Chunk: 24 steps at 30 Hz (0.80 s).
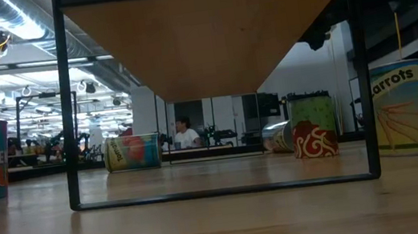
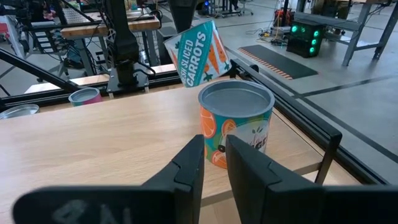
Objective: Pick and place cans onto a shelf
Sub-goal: Put the small canned carrots on the shelf
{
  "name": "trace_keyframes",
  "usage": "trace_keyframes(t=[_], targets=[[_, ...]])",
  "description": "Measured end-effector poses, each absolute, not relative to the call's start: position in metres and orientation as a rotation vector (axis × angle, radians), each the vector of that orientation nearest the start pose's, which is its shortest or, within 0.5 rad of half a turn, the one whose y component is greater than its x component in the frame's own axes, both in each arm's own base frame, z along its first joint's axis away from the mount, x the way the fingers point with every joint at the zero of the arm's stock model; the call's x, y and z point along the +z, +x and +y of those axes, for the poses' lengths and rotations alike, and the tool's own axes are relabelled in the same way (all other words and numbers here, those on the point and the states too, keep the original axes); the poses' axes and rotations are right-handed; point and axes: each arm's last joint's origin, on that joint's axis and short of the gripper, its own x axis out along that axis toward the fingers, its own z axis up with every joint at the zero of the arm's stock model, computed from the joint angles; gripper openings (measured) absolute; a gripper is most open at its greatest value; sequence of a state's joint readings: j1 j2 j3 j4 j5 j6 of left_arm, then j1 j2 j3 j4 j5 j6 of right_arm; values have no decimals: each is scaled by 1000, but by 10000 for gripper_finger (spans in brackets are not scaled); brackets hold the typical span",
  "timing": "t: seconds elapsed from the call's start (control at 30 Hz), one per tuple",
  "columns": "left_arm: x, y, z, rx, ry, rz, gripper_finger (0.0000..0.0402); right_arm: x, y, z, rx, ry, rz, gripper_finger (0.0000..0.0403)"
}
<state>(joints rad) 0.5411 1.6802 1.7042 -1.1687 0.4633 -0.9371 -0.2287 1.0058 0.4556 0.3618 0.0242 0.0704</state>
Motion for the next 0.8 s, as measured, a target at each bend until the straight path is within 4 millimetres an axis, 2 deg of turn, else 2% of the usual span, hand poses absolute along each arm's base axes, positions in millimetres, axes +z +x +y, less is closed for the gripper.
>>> trace_keyframes(t=[0.23,0.57,0.8], targets=[[346,291,158,556,-1398,939,22,231,208,-49,-259,89,179,72],[343,296,156,599,-1384,935,2,231,208,-49,-259,89,179,72],[343,296,156,630,-1363,929,18,231,208,-49,-259,89,179,72]])
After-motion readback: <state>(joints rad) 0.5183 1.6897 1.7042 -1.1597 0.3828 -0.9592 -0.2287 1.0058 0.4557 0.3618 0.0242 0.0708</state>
